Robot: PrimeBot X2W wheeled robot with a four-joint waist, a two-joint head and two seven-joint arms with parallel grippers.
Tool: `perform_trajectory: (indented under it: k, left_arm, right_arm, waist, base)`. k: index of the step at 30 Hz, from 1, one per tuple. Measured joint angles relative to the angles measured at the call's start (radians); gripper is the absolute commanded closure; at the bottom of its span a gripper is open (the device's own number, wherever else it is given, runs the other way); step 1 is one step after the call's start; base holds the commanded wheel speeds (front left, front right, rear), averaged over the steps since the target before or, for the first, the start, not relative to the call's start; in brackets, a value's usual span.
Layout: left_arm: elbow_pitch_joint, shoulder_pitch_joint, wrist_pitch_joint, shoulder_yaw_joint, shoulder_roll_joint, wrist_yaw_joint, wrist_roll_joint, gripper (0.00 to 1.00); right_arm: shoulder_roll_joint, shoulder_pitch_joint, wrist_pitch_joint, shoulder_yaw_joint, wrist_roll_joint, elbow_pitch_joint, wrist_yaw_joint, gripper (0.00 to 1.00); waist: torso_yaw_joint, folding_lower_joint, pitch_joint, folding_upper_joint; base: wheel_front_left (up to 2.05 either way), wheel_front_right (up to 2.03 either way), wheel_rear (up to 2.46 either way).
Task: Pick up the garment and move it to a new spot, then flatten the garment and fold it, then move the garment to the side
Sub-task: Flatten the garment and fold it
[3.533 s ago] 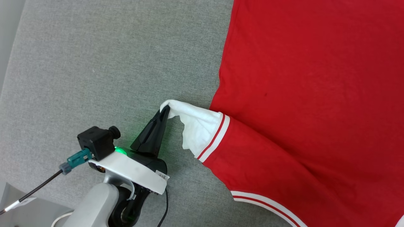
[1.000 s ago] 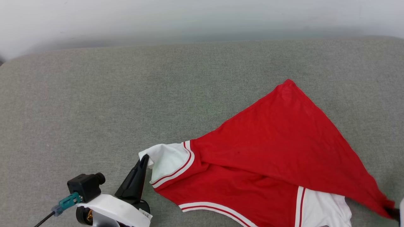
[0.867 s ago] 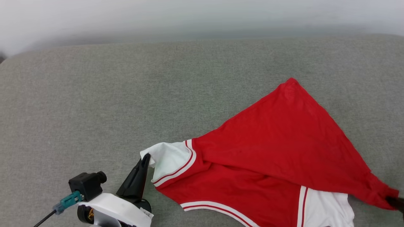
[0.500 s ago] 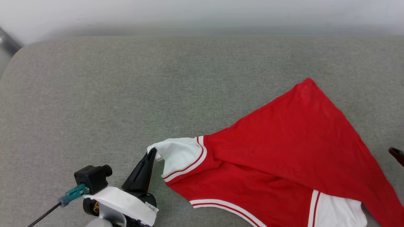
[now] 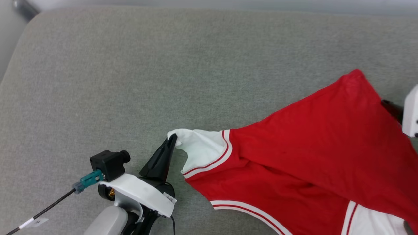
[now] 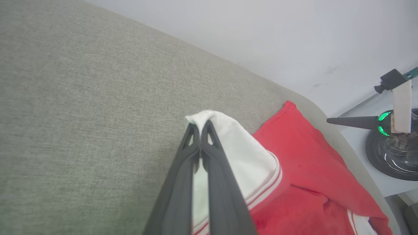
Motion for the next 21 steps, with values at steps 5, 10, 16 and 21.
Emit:
perform_trajectory:
  k: [5, 10, 16, 21]
  left_arm:
    - [0.021, -0.024, 0.0, -0.004, -0.004, -0.009, 0.007, 1.0]
    - [0.031, -0.038, -0.001, -0.009, -0.008, -0.017, 0.007, 1.0]
    - [0.038, -0.049, -0.001, -0.012, -0.009, -0.021, 0.008, 1.0]
    - [0.044, -0.06, -0.002, -0.019, -0.014, -0.024, 0.009, 1.0]
  right_arm:
    - [-0.002, -0.108, -0.078, 0.1, -0.002, 0.138, 0.0, 0.0]
    - [-0.013, -0.183, -0.135, 0.184, -0.006, 0.243, 0.0, 0.0]
    - [-0.024, -0.251, -0.165, 0.267, 0.028, 0.32, 0.0, 0.0]
    - [-0.04, -0.295, -0.202, 0.327, 0.044, 0.361, 0.0, 0.0]
  waist:
    - [0.028, 0.0, 0.043, 0.0]
    - [0.046, 0.0, 0.068, 0.0]
    - [0.054, 0.0, 0.091, 0.0]
    - [0.061, 0.0, 0.108, 0.0]
  base:
    - [0.0, 0.0, 0.0]
    - [0.0, 0.0, 0.0]
    - [0.0, 0.0, 0.0]
    - [0.0, 0.0, 0.0]
